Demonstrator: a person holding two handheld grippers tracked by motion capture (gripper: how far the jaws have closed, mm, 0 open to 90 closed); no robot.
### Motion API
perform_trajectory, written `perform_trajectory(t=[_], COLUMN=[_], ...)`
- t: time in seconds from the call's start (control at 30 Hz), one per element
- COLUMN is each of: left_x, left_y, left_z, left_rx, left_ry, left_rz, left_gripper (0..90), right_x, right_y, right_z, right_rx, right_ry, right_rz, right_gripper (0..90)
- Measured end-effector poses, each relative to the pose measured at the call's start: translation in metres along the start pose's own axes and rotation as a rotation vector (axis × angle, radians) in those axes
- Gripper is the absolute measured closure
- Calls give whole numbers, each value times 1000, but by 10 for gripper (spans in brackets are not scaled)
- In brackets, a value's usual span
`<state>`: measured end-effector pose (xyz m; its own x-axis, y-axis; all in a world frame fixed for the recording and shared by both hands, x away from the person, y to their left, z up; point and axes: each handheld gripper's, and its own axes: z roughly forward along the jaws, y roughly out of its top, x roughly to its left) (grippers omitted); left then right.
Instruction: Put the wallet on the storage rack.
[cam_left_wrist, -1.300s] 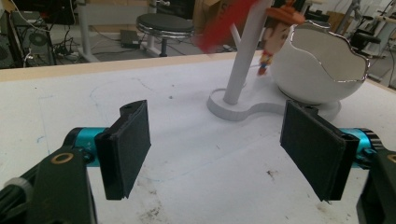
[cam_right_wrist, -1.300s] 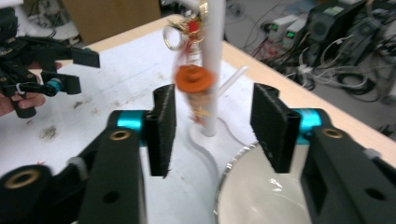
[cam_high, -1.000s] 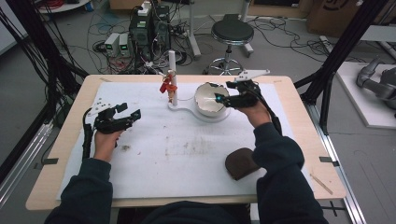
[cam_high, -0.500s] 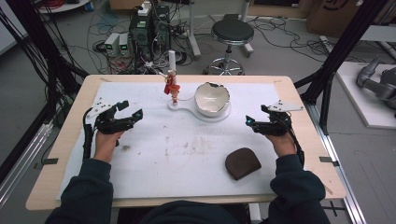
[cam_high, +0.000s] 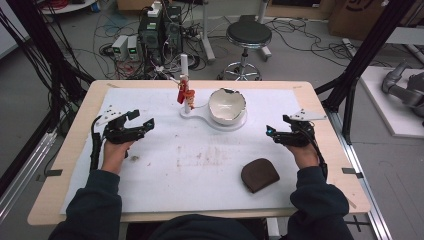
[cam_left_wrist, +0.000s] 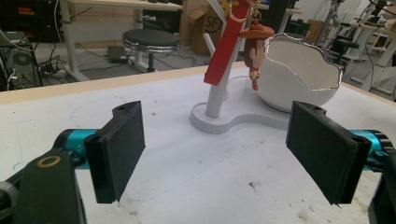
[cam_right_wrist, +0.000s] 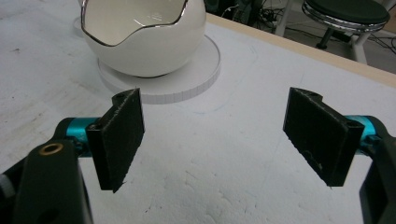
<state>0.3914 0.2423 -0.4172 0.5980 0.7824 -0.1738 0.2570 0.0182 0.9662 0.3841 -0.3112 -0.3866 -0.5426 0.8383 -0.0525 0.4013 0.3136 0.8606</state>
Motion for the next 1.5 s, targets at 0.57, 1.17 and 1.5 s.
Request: perform_trajectory(t=[0.57, 1.17, 1.5], left_x=[-3, -4, -6], left_y=[1, 0, -2], left_z=[1, 4, 7], left_rx=[14, 28, 45], left_ry=[10, 3, 8], left_rz=[3, 3, 11], left_gripper=[201, 204, 211], right_x=[17, 37, 42], right_y=[-16, -55, -47], right_z=[-20, 0, 6], right_rx=[131, 351, 305], right_ry=[124, 357, 381], right_rz=[-44, 158, 141], right_gripper=[209, 295, 507])
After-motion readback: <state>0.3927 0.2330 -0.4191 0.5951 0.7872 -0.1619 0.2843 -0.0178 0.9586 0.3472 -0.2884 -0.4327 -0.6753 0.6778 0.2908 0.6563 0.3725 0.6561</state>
